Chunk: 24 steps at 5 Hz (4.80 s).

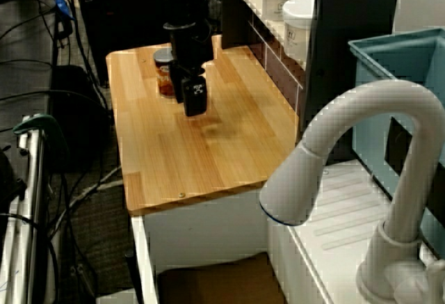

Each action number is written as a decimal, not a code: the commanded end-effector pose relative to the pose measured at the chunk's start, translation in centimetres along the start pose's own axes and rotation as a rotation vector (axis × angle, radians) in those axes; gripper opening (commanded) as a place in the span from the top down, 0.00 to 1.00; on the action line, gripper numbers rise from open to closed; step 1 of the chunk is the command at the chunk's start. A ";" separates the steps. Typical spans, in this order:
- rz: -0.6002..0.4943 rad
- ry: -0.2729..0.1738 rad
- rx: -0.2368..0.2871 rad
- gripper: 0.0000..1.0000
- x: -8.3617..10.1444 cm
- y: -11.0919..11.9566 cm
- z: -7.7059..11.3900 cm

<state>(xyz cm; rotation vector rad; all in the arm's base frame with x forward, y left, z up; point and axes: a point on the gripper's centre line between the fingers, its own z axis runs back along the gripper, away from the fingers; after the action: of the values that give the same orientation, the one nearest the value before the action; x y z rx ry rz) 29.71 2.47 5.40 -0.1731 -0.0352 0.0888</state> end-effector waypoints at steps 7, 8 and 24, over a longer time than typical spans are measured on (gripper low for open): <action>-0.208 -0.050 0.096 0.00 -2.7 4.8 7.3; -0.212 -0.059 0.091 0.00 -2.2 6.9 9.1; -0.169 0.072 0.153 0.00 1.1 18.0 4.7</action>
<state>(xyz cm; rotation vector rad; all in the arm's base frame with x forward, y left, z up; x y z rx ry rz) 28.89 20.44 5.65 -0.0448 0.0604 -0.0834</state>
